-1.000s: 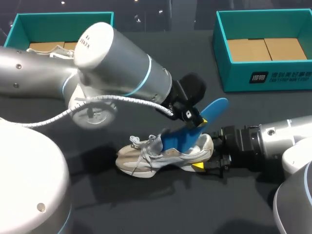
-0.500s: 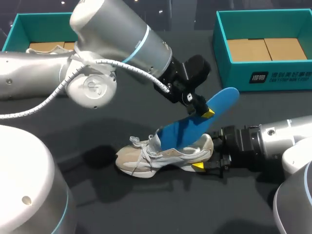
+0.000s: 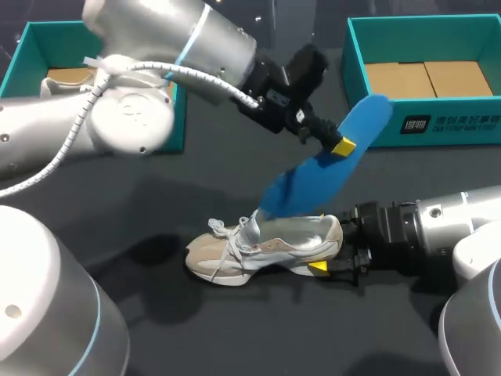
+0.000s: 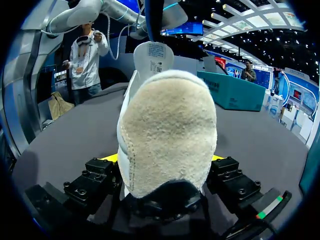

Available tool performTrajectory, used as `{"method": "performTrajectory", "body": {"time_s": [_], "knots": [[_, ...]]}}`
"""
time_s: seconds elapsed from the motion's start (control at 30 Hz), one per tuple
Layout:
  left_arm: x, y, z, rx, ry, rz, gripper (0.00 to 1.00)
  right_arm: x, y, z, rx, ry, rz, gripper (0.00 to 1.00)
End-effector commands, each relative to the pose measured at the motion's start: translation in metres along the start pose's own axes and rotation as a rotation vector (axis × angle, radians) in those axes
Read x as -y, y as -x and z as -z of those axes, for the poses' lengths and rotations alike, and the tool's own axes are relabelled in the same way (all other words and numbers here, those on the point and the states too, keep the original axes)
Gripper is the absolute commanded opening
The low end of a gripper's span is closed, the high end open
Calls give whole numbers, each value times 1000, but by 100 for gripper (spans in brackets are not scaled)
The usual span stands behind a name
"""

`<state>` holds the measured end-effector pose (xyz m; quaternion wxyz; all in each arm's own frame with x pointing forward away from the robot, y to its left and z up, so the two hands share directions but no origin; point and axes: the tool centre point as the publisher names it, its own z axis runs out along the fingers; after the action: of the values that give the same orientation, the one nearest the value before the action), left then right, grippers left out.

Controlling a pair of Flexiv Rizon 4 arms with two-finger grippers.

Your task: Take the shoe out of the shoebox, open the shoe tongue, remove and reinsert the insole, then place the shoe into the shoebox

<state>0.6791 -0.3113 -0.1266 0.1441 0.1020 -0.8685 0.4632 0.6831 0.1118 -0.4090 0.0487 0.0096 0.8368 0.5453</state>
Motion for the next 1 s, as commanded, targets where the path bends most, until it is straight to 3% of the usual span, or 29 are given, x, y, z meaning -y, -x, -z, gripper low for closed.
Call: {"method": "performTrajectory", "body": {"time_s": [0.03, 0.1, 0.67, 1.0], "knots": [[-1, -23, 47, -7, -110, -2, 0, 0, -1, 1, 1, -5, 0, 0], [10, -36, 64, -18, -148, 6, 0, 0, -1, 1, 1, -5, 0, 0], [10, -36, 64, -18, -148, 6, 0, 0, -1, 1, 1, -5, 0, 0], [21, -79, 90, -74, -398, 37, 0, 0, -1, 1, 1, -5, 0, 0]]}}
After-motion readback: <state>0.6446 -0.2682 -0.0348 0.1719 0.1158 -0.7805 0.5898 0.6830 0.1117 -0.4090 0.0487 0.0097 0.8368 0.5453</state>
